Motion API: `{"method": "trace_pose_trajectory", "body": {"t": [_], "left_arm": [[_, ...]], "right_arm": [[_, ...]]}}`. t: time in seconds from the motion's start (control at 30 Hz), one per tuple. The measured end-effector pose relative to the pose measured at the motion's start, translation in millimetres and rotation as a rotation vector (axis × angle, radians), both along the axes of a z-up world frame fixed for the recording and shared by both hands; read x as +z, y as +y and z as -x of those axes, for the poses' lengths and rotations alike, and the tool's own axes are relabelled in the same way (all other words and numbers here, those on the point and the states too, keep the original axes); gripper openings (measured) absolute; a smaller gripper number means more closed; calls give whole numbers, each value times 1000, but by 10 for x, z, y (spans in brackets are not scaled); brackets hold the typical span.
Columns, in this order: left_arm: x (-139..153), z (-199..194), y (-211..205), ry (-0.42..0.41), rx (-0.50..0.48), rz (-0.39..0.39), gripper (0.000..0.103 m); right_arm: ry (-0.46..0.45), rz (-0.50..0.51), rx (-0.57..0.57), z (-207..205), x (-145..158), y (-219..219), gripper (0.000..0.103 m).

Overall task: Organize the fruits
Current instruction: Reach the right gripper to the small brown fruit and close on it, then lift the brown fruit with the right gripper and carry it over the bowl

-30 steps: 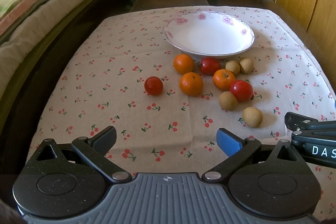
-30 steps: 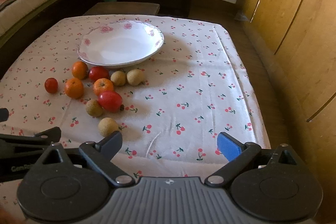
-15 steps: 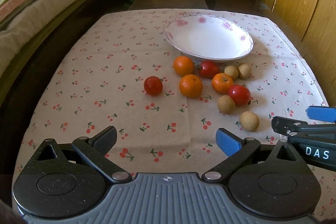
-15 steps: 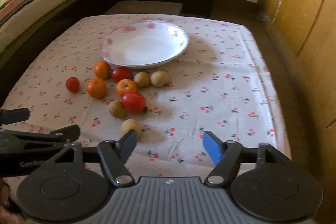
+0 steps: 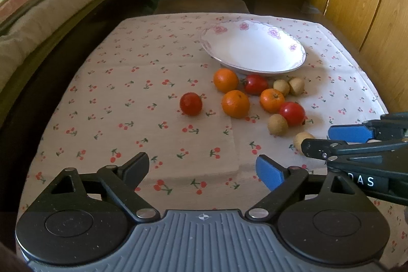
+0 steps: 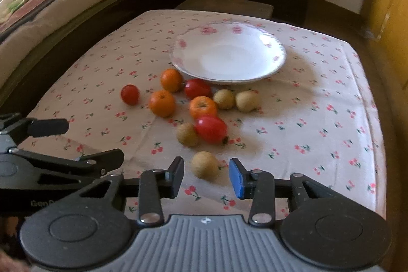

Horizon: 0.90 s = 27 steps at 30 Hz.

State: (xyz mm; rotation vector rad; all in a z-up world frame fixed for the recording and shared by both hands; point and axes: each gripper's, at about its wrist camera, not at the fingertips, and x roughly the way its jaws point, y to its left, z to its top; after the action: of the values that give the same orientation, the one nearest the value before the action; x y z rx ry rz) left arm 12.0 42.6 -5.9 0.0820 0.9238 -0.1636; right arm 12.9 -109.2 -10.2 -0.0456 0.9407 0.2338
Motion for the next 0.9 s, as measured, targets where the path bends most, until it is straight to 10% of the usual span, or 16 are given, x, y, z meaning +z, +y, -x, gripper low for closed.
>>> {"method": "trace_pose_trajectory", "body": {"t": [0.9], "left_arm": [[3,-130,68,38,-19,118,73]], "right_arm": [[71,-41,3,-133,-2,-127,25]]}}
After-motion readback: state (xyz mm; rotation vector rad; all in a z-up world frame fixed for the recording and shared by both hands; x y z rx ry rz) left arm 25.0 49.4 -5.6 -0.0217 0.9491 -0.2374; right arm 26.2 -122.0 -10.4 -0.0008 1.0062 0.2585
